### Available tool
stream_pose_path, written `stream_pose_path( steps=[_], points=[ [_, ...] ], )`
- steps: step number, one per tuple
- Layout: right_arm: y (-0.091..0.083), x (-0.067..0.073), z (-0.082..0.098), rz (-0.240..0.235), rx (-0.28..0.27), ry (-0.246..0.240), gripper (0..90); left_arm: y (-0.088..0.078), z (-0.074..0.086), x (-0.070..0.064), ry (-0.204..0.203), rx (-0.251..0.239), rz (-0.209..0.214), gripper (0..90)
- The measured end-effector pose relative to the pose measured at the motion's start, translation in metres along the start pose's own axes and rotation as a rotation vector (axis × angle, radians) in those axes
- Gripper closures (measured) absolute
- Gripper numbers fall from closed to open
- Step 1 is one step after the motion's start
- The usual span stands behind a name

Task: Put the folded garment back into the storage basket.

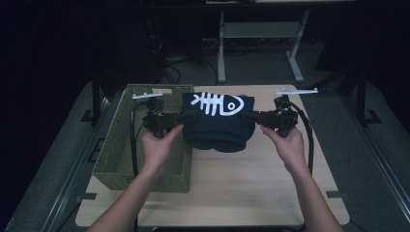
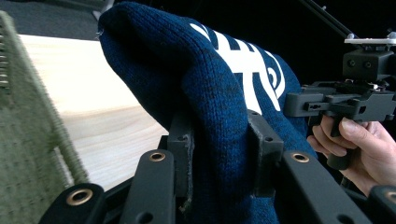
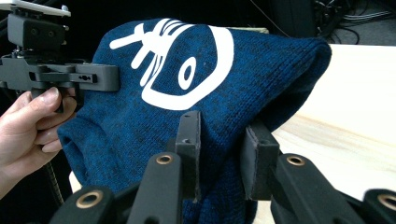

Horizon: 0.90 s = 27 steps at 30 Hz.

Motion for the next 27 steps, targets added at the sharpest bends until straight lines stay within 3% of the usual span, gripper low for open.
stream_pose_path(
  steps=[27],
  points=[
    [0.058, 0.037, -0.004, -0.031, 0.038, -0.017, 71.0, -0.055, 0.007, 0.037, -0.040, -0.044, -0.057, 67.2]
  ],
)
Point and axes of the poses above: each handheld gripper's, and its own axes: y roughly forward along the jaws, z roughly out of its underside, x roughly to its left, the point moved 7 cm from there along y, roughly forward along the jaws, and after that the axes turned 13 degrees about y, right-handed, at the moved point
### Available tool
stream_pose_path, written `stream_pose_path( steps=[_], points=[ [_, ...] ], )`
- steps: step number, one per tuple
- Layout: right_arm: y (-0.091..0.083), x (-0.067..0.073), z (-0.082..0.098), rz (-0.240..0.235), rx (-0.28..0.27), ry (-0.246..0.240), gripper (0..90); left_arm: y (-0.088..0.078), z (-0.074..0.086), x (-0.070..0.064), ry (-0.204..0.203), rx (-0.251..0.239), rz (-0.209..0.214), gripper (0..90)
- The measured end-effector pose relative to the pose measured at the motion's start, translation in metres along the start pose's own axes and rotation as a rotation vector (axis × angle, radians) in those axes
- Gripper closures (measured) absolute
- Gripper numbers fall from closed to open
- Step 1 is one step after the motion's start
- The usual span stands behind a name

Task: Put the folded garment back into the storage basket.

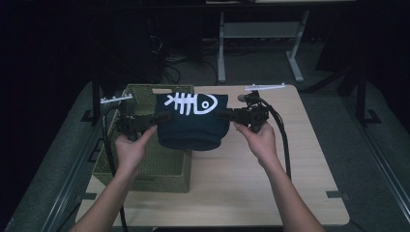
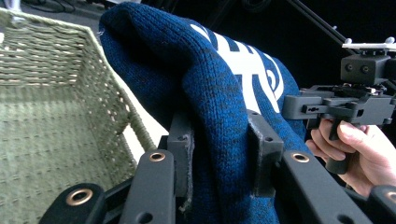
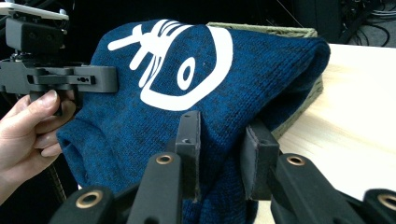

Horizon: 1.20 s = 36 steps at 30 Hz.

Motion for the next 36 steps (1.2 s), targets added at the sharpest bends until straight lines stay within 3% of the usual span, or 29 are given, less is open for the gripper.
stream_pose_path(
  steps=[17, 36],
  points=[
    [0.041, 0.020, -0.001, -0.023, 0.027, -0.003, 71.0, -0.028, 0.003, 0.033, -0.035, -0.012, -0.062, 66.9],
    [0.082, 0.033, 0.001, -0.042, 0.048, -0.003, 70.9, -0.053, 0.009, 0.059, -0.070, -0.008, -0.109, 65.6]
  ],
)
Point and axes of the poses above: each handheld gripper's, and its own axes: y roughly forward along the jaws, z roughly out of its underside, x roughly to its left, the point moved 7 cm from there along y, roughly forward along the jaws, and after that the axes turned 13 degrees about y, right-handed, at the moved point
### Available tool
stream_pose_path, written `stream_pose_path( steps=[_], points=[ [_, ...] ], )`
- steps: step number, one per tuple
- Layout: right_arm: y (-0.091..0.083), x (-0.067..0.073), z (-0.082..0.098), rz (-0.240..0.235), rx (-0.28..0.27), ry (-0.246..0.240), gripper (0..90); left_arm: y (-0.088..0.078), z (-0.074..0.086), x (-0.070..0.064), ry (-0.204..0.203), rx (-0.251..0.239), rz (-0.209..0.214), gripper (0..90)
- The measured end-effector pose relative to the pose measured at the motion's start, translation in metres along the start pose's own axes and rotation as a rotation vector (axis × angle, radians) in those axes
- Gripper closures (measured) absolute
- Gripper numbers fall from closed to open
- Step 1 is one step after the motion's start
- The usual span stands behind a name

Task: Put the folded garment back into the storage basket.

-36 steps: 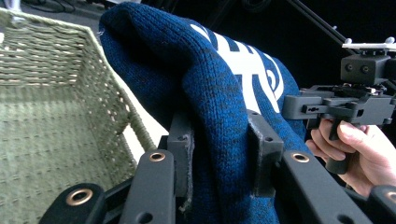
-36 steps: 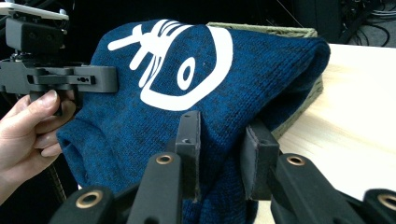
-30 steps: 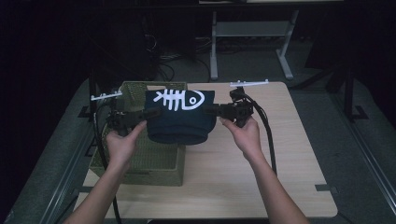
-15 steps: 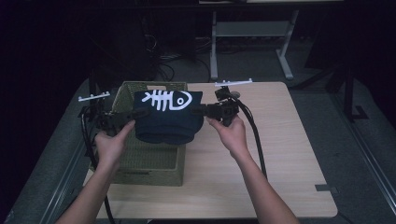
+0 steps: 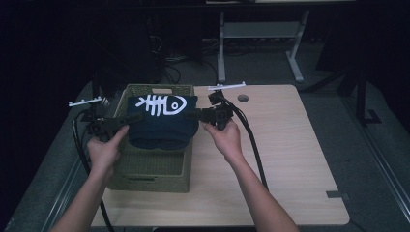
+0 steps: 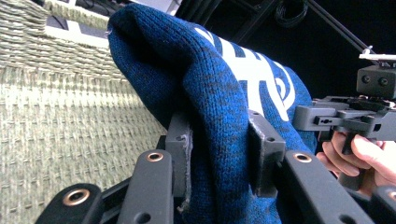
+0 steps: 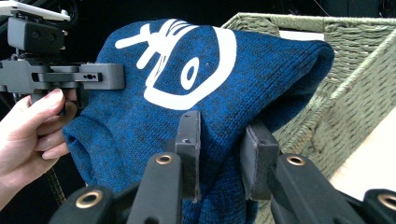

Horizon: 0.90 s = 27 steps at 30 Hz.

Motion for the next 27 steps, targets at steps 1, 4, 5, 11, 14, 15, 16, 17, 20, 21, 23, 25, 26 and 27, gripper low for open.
stream_pose_path(
  steps=[1, 4, 5, 11, 14, 15, 16, 17, 20, 21, 23, 25, 26, 27],
  points=[
    [0.000, 0.000, 0.000, 0.000, 0.000, 0.000, 70.9, -0.001, 0.000, 0.002, -0.004, 0.003, 0.002, 65.6],
    [0.006, 0.000, 0.001, -0.007, -0.001, 0.007, 71.0, -0.003, 0.001, 0.007, -0.012, 0.009, -0.011, 65.4],
    [0.008, 0.001, 0.002, -0.008, 0.002, 0.006, 70.9, -0.004, 0.002, 0.009, -0.016, 0.011, -0.014, 65.4],
    [0.025, 0.001, 0.005, -0.012, 0.005, 0.017, 70.9, -0.009, 0.005, 0.020, -0.028, 0.026, -0.035, 65.0],
    [0.029, 0.001, 0.006, -0.010, 0.009, 0.022, 70.9, -0.010, 0.008, 0.026, -0.042, 0.033, -0.047, 64.3],
    [0.034, 0.001, 0.008, -0.007, 0.009, 0.025, 70.9, -0.011, 0.010, 0.031, -0.051, 0.039, -0.058, 64.3],
    [0.034, 0.001, 0.008, -0.007, 0.009, 0.025, 70.9, -0.011, 0.010, 0.031, -0.051, 0.039, -0.058, 64.3],
    [0.038, 0.001, 0.010, 0.001, 0.013, 0.024, 70.9, -0.011, 0.011, 0.033, -0.056, 0.040, -0.061, 64.6],
    [0.043, 0.001, 0.011, 0.006, 0.017, 0.023, 70.7, -0.012, 0.014, 0.038, -0.056, 0.055, -0.076, 65.1],
    [0.047, 0.001, 0.013, 0.008, 0.024, 0.022, 70.7, -0.013, 0.017, 0.042, -0.057, 0.066, -0.084, 65.1],
    [0.051, 0.001, 0.015, 0.010, 0.028, 0.023, 70.7, -0.014, 0.018, 0.043, -0.065, 0.067, -0.086, 65.1],
    [0.053, 0.001, 0.016, 0.010, 0.029, 0.021, 70.7, -0.015, 0.020, 0.047, -0.076, 0.071, -0.094, 65.1],
    [0.055, 0.001, 0.017, 0.010, 0.032, 0.025, 70.7, -0.015, 0.020, 0.048, -0.080, 0.074, -0.098, 65.0],
    [0.057, 0.001, 0.018, 0.010, 0.033, 0.023, 70.7, -0.016, 0.021, 0.049, -0.082, 0.076, -0.102, 65.0]
  ],
)
Point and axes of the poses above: each handheld gripper's, and its own axes: y roughly forward along the jaws, z roughly out of its underside, x roughly to its left, the point moved 7 cm from there along y, roughly forward along the jaws, and after that the axes turned 13 degrees about y, right-handed, at the moved point
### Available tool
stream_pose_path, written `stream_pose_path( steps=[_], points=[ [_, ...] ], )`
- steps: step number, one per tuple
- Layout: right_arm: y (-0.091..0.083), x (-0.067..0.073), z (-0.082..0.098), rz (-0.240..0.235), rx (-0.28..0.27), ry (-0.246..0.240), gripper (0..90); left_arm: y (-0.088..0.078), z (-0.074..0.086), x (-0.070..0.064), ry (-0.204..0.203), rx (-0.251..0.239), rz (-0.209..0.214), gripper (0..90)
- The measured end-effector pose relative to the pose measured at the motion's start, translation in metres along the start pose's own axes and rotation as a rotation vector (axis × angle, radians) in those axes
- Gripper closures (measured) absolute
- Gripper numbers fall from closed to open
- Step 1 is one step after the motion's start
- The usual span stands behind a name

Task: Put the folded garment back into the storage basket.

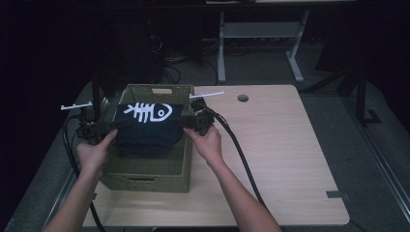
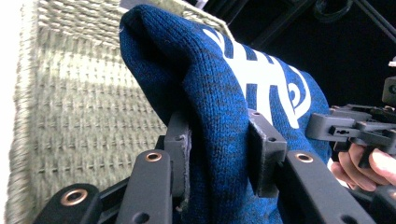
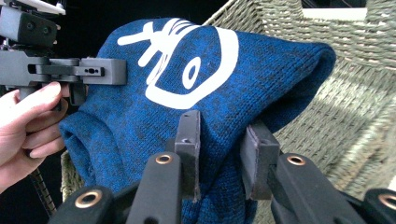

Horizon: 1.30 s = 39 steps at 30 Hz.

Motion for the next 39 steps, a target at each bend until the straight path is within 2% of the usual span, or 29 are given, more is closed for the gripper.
stream_pose_path(
  steps=[3, 4, 8, 18, 20, 27, 32, 39],
  points=[
    [0.007, -0.001, 0.003, 0.001, 0.001, 0.003, 70.7, -0.001, 0.001, 0.003, 0.006, 0.009, -0.011, 64.7],
    [0.008, -0.001, 0.004, 0.003, 0.004, 0.002, 70.7, 0.000, 0.004, 0.005, 0.017, 0.027, -0.032, 64.7],
    [0.013, -0.003, 0.007, 0.015, 0.017, 0.007, 70.7, 0.003, 0.008, 0.007, 0.026, 0.054, -0.049, 64.5],
    [0.023, -0.009, 0.014, 0.043, 0.050, -0.001, 69.5, 0.007, 0.016, 0.016, 0.006, 0.098, -0.074, 63.3],
    [0.025, -0.011, 0.016, 0.048, 0.054, 0.004, 69.5, 0.009, 0.017, 0.017, 0.015, 0.112, -0.081, 62.5],
    [0.026, -0.019, 0.021, 0.063, 0.052, 0.010, 68.5, 0.013, 0.020, 0.017, 0.032, 0.141, -0.097, 60.4],
    [0.025, -0.020, 0.023, 0.075, 0.051, 0.009, 68.1, 0.014, 0.020, 0.018, 0.032, 0.144, -0.105, 62.8],
    [0.026, -0.020, 0.025, 0.102, 0.049, -0.022, 67.5, 0.018, 0.023, 0.018, 0.040, 0.168, -0.110, 63.8]
  ],
)
Point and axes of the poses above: each handheld gripper's, and its own axes: y roughly forward along the jaws, z roughly out of its underside, x roughly to its left, the point moved 7 cm from there along y, roughly forward along the jaws, and after that the axes turned 13 degrees about y, right-handed, at the moved point
